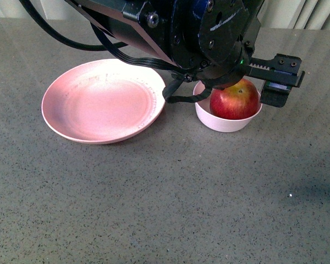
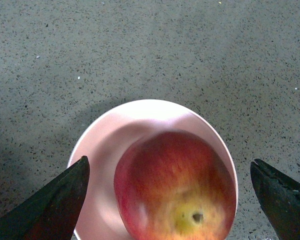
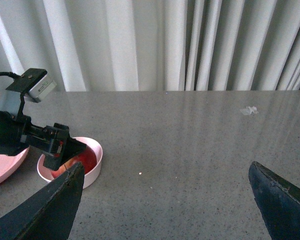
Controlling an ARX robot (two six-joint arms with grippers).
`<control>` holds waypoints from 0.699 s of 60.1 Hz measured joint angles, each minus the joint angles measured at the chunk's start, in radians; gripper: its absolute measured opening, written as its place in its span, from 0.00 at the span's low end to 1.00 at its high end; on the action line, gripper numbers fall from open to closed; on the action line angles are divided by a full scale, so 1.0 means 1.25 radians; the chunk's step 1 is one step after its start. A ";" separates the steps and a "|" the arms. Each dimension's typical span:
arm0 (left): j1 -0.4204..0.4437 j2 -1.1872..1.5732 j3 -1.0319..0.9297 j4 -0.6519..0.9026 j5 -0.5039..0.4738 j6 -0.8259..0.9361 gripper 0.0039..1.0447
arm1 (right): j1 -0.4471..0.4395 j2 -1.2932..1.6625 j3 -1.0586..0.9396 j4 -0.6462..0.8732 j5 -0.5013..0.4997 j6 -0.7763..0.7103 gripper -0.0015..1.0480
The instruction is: Move apple from plate to bowl
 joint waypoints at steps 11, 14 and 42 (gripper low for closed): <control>0.014 -0.023 -0.022 0.013 0.008 -0.004 0.92 | 0.000 0.000 0.000 0.000 0.000 0.000 0.91; 0.019 -0.039 -0.037 0.021 0.009 -0.006 0.92 | 0.000 0.000 0.000 0.000 0.000 0.000 0.91; 0.146 -0.384 -0.332 0.187 -0.016 0.002 0.91 | 0.000 0.000 0.000 0.000 0.000 0.000 0.91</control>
